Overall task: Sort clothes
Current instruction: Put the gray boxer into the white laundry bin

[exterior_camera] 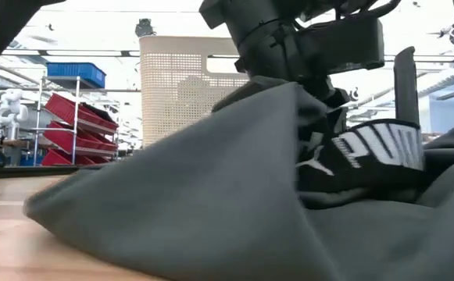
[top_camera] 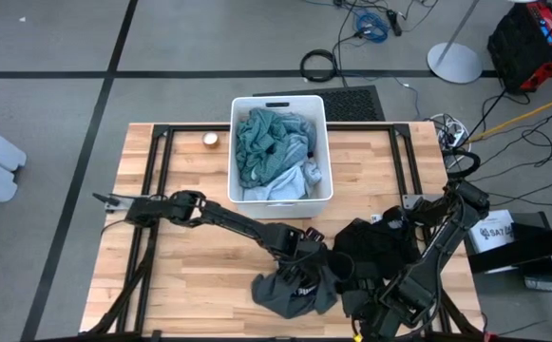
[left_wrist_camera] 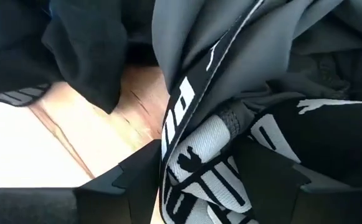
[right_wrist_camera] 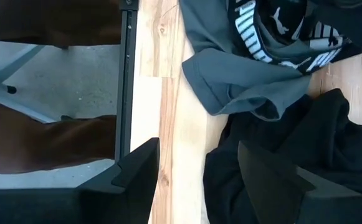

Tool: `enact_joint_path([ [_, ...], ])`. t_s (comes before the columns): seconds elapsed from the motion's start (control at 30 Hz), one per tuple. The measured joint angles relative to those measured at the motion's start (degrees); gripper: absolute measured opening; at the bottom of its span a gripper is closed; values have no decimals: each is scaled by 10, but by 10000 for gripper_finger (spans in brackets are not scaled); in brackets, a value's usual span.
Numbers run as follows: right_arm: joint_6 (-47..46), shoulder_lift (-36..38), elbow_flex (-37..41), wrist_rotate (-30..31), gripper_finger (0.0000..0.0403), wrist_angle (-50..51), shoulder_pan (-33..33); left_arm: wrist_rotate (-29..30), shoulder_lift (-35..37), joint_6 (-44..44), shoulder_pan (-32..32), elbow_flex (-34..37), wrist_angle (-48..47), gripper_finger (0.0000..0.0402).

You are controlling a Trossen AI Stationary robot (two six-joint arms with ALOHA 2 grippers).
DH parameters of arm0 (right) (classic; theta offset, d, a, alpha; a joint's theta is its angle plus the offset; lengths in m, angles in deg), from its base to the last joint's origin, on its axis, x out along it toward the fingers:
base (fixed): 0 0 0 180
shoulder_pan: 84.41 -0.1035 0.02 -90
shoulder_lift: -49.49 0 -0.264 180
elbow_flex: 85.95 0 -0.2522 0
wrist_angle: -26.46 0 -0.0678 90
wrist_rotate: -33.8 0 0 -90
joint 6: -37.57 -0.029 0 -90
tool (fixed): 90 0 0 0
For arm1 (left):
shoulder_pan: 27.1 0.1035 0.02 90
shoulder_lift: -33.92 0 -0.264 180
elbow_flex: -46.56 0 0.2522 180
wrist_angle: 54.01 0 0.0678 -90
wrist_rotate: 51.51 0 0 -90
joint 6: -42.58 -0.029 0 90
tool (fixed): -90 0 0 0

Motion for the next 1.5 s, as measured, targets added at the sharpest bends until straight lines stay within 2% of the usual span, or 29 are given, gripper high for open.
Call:
enact_joint_path([
  [0.13,7,0,0,0,205,0,0,10,0,14,-4,0,-8,175],
  [0.2,11,0,0,0,205,-1,0,19,-1,15,-7,0,-12,135],
  [0.33,14,0,0,2,205,-1,2,57,-1,37,-17,-1,-15,29],
  [0.37,16,0,0,2,205,0,2,63,-2,48,-19,-7,-21,19],
  [0.6,28,0,0,2,205,7,2,91,6,74,-30,-66,-91,9],
  [0.87,17,0,0,3,205,15,-7,166,109,75,-48,-88,-122,9],
  [1.0,17,0,0,4,205,17,-10,210,176,101,-58,-89,-115,9],
  [1.17,22,0,0,8,205,19,-13,239,247,118,-62,-89,-101,9],
  [1.5,17,0,0,16,205,28,-14,329,371,111,-40,-89,-15,9],
])
